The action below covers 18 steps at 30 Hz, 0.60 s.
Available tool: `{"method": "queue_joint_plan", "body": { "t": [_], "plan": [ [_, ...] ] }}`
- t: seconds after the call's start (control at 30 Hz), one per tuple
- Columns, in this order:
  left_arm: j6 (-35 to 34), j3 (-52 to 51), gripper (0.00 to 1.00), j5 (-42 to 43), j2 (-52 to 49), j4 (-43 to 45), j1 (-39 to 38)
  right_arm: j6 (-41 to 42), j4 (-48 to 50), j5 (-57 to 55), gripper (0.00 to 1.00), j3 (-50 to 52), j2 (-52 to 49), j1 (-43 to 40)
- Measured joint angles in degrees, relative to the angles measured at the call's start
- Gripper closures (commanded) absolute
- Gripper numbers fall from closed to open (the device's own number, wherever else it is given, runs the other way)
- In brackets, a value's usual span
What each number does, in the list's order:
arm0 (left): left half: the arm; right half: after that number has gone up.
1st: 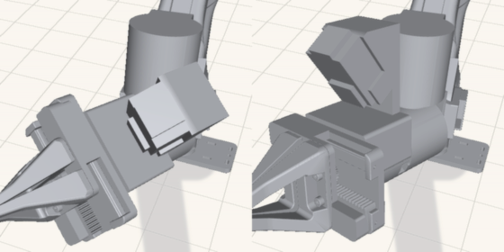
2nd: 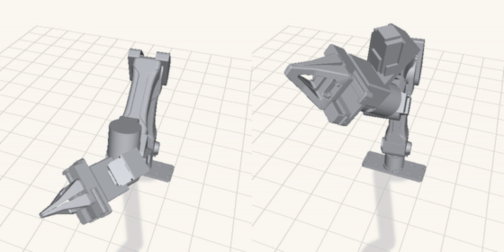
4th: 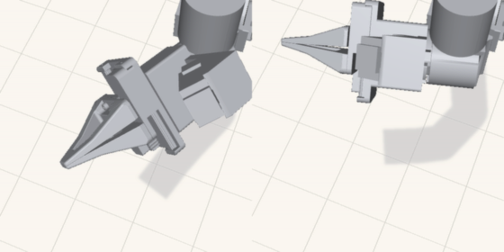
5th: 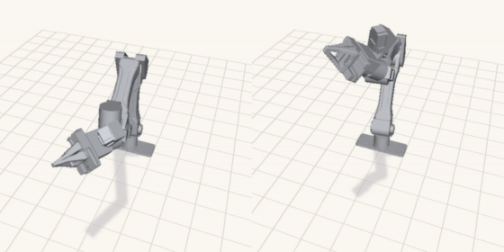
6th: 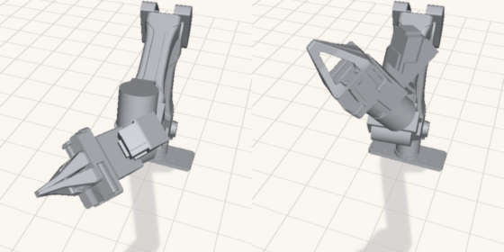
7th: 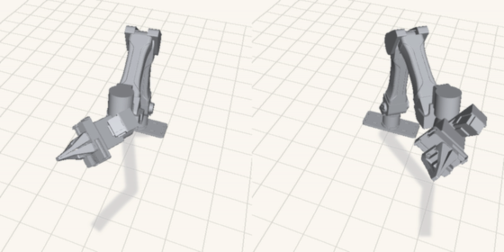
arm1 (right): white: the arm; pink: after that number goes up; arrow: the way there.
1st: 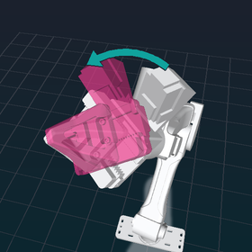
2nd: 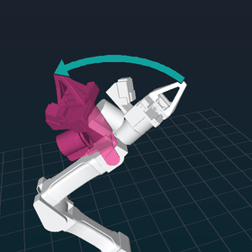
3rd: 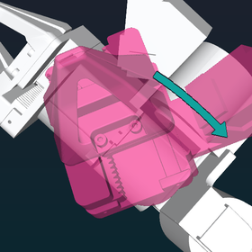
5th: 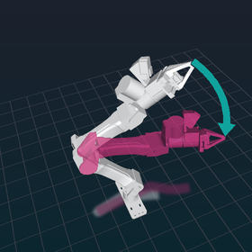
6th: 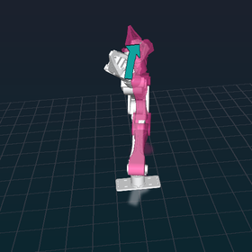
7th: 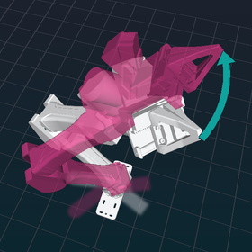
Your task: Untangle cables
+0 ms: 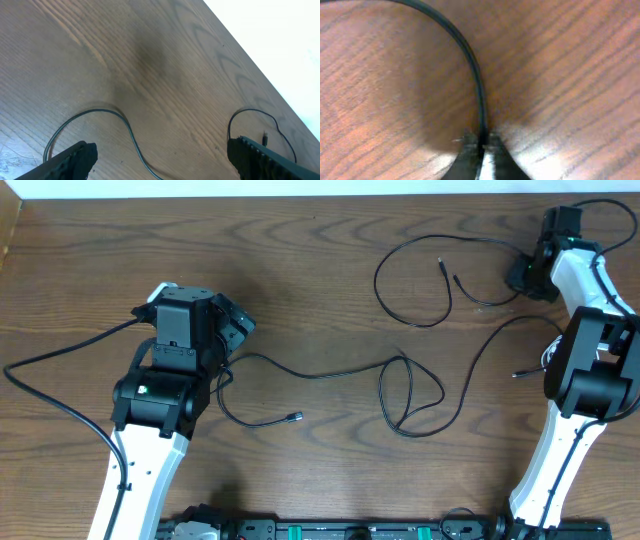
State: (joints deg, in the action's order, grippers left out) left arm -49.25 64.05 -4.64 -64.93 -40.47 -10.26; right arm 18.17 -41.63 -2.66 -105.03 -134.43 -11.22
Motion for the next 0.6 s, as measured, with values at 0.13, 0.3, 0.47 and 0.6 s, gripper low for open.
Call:
{"method": "queue_joint_plan", "body": {
  "t": [0.13,0.3,0.47,0.6],
  "plan": [
    [0.00,0.00,0.10,0.00,0.00,0.00,0.00,0.09,-0.39,0.48,0.99,-0.13,0.02,0.07],
    [0.00,0.00,0.10,0.00,0.00,0.00,0.00,0.66,0.15,4.55,0.99,0.07,0.48,-0.04],
    [0.00,0.00,0.10,0.00,0.00,0.00,0.00,1.18,0.66,7.69,0.99,1.38,4.55,0.02],
    [0.00,0.00,0.10,0.00,0.00,0.00,0.00,1.81,-0.15,8.81,0.99,1.42,12.46,0.07]
  ]
}}
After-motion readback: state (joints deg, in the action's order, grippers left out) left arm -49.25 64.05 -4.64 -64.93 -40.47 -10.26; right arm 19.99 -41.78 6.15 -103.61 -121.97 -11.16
